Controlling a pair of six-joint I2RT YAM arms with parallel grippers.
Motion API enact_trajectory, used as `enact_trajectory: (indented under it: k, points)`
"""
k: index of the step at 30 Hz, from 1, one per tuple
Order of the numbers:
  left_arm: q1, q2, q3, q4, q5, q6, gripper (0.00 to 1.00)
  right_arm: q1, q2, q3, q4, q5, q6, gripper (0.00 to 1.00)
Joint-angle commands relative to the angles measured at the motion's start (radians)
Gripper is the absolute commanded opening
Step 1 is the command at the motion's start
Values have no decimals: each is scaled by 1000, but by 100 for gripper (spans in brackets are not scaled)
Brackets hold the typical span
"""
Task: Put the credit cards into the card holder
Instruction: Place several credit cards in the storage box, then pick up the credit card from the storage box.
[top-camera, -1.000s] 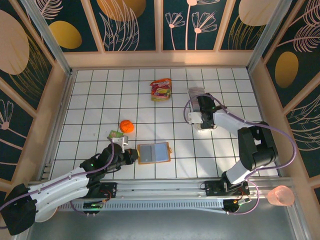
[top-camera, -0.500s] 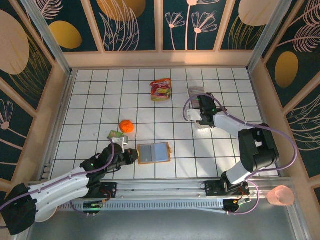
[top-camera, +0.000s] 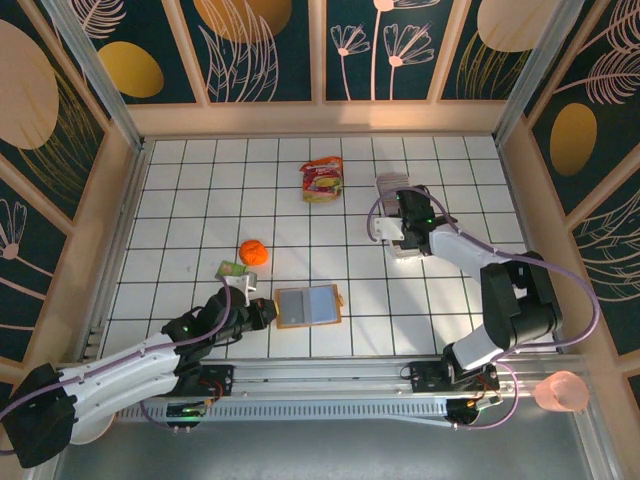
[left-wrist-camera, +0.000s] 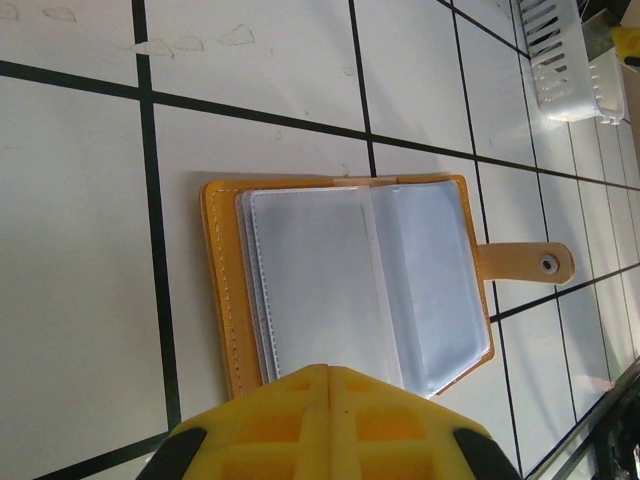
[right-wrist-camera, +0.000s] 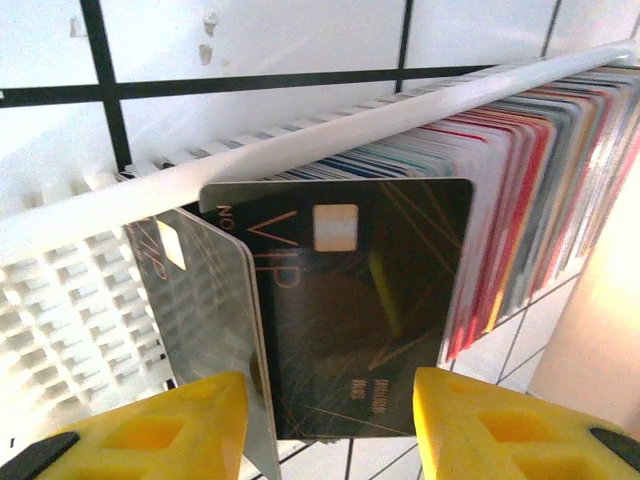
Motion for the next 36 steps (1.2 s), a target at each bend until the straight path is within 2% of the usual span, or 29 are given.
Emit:
enact_trajectory:
  k: [1,6,9,11,14,23,36]
  points:
    - [-2,-15,1,8,-8,-10,2,-4,-48,21,-7,-24,11,48]
    - [-2,-13,4,7,-10,-10,2,-21,-84,35,-21,-59,12,50]
    - [-2,-12,4,8,-14,-12,2,-38,-80,80,-83,-93,23,55]
    - [-2,-10,7,8,-14,-11,2,-54,-66,108,-105,-99,10,62]
    - [-2,-7,11,4,-14,-6,2,-88,-31,151,-104,-113,-4,66]
    - [-2,-18,12,-12,-22,-6,2,-105,93,270,-184,-177,-36,65]
    - [-2,-9,13,-13,-29,-4,2,-102,153,276,-211,-198,-57,63]
